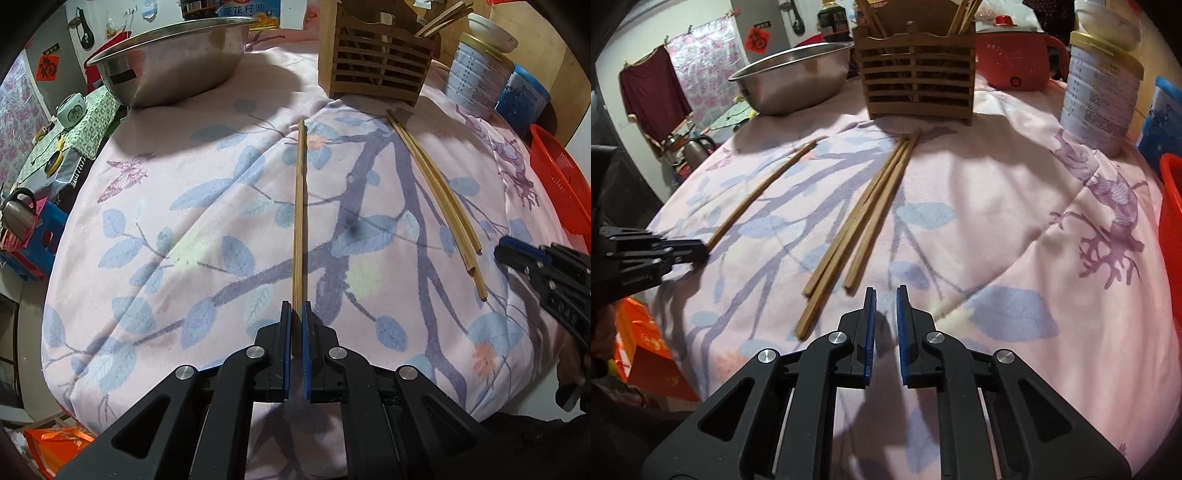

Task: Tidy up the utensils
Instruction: 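Close the left tool on one chopstick while the right tool grasps another, then lift both chopsticks and carry them above the wooden holder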

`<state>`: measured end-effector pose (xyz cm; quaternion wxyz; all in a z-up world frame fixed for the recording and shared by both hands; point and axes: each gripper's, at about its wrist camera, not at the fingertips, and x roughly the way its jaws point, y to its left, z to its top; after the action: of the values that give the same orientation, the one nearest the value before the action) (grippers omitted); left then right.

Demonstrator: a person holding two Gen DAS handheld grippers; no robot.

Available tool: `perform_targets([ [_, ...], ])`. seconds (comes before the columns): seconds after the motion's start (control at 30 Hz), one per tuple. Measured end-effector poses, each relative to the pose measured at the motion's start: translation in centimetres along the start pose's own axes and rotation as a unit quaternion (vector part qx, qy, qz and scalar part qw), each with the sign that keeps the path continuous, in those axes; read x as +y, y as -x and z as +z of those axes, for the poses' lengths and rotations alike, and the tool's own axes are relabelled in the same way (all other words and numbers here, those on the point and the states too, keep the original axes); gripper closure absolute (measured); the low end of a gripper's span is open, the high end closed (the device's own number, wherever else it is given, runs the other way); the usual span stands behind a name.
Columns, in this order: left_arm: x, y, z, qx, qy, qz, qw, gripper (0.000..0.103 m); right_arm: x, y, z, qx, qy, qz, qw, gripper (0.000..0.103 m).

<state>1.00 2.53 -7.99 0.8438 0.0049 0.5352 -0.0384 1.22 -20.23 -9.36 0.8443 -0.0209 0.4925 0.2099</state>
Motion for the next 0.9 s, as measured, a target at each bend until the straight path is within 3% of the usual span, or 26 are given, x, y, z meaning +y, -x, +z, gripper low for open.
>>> perform_targets([
  [0.2, -0.4, -0.1, 0.2, -0.001, -0.009, 0.011, 0.9999, 0.097, 2.0, -1.1, 0.2, -0.001, 0.024, 0.004, 1.0, 0.09],
  [0.5, -0.8, -0.2, 0.8, -0.004, -0.011, 0.007, 0.9999, 0.097, 1.7, -1.6, 0.9, -0.027, -0.008, -0.021, 0.999, 0.095],
  [0.67, -0.8, 2.2, 1.9, -0.032, -0.002, -0.003, 0.9995, 0.097, 0.1, 1.6, 1.4, -0.043, -0.005, -0.054, 0.998, 0.097],
  [0.9, -1.3, 7.1, 5.7, -0.098, 0.003, -0.009, 0.9952, 0.097, -2.2, 8.3, 4.6, -0.116, -0.013, -0.078, 0.99, 0.097],
])
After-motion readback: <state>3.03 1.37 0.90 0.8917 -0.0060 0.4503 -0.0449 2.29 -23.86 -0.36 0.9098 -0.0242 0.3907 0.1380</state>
